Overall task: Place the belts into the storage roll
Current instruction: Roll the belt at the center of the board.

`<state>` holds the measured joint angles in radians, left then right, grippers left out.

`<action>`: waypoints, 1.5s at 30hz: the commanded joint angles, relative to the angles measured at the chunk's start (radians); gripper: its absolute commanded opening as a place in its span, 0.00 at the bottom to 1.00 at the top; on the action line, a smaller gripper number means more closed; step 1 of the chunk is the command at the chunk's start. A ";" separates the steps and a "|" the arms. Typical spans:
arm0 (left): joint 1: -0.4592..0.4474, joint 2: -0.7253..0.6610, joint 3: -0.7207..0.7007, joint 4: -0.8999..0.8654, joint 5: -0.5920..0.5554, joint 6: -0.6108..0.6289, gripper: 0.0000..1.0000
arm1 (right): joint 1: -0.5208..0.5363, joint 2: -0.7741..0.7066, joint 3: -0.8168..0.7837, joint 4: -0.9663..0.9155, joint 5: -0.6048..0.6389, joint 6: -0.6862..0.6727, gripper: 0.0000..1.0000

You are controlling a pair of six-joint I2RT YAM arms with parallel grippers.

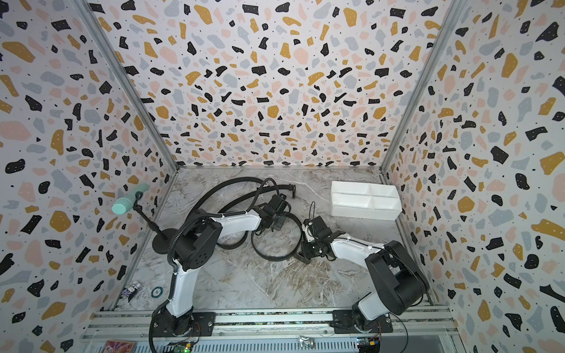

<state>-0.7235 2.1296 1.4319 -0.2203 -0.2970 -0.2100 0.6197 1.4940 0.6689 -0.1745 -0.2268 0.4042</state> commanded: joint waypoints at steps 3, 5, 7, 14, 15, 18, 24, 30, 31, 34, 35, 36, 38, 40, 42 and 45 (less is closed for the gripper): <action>0.012 0.054 0.031 -0.050 -0.004 -0.021 0.00 | 0.056 0.003 -0.005 -0.151 -0.046 0.078 0.28; 0.012 0.037 0.007 -0.040 0.002 -0.026 0.00 | 0.035 -0.028 0.036 -0.206 -0.004 0.048 0.43; 0.012 0.010 -0.029 -0.024 0.009 -0.030 0.00 | -0.010 -0.054 0.074 -0.234 0.007 0.015 0.51; 0.010 -0.086 -0.103 0.012 0.067 -0.060 0.32 | -0.102 0.036 0.202 -0.228 0.007 -0.103 0.55; 0.010 -0.109 -0.115 0.023 0.075 -0.069 0.37 | -0.107 0.056 0.219 -0.222 0.007 -0.113 0.55; -0.004 -0.184 -0.145 0.038 0.084 -0.079 0.47 | -0.117 0.105 0.267 -0.195 0.006 -0.128 0.55; -0.063 -0.305 -0.230 0.030 0.147 -0.071 0.58 | -0.152 0.184 0.359 -0.201 0.073 -0.176 0.55; -0.125 -0.330 -0.308 0.011 0.252 -0.049 0.66 | -0.188 0.251 0.427 -0.208 0.074 -0.226 0.55; -0.130 -0.331 -0.315 0.013 0.256 -0.050 0.66 | -0.190 0.260 0.435 -0.210 0.075 -0.232 0.55; -0.136 -0.312 -0.313 0.015 0.265 -0.052 0.67 | -0.190 0.282 0.446 -0.206 0.069 -0.237 0.54; -0.136 -0.297 -0.305 0.012 0.272 -0.051 0.67 | -0.192 0.288 0.446 -0.203 0.068 -0.239 0.53; -0.136 -0.280 -0.292 0.009 0.283 -0.050 0.67 | -0.194 0.291 0.446 -0.201 0.066 -0.239 0.52; -0.140 -0.242 -0.266 0.002 0.298 -0.048 0.66 | -0.196 0.297 0.443 -0.195 0.064 -0.239 0.50; -0.142 -0.202 -0.241 -0.005 0.304 -0.048 0.59 | -0.198 0.298 0.437 -0.192 0.065 -0.241 0.47; -0.142 -0.159 -0.207 -0.021 0.288 -0.046 0.46 | -0.205 0.295 0.426 -0.195 0.075 -0.246 0.39; -0.141 -0.114 -0.153 -0.029 0.249 -0.050 0.19 | -0.227 0.270 0.389 -0.194 0.071 -0.253 0.28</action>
<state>-0.8642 1.9736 1.2358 -0.2184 -0.0280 -0.2680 0.4145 1.8034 1.0840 -0.3531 -0.1638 0.1665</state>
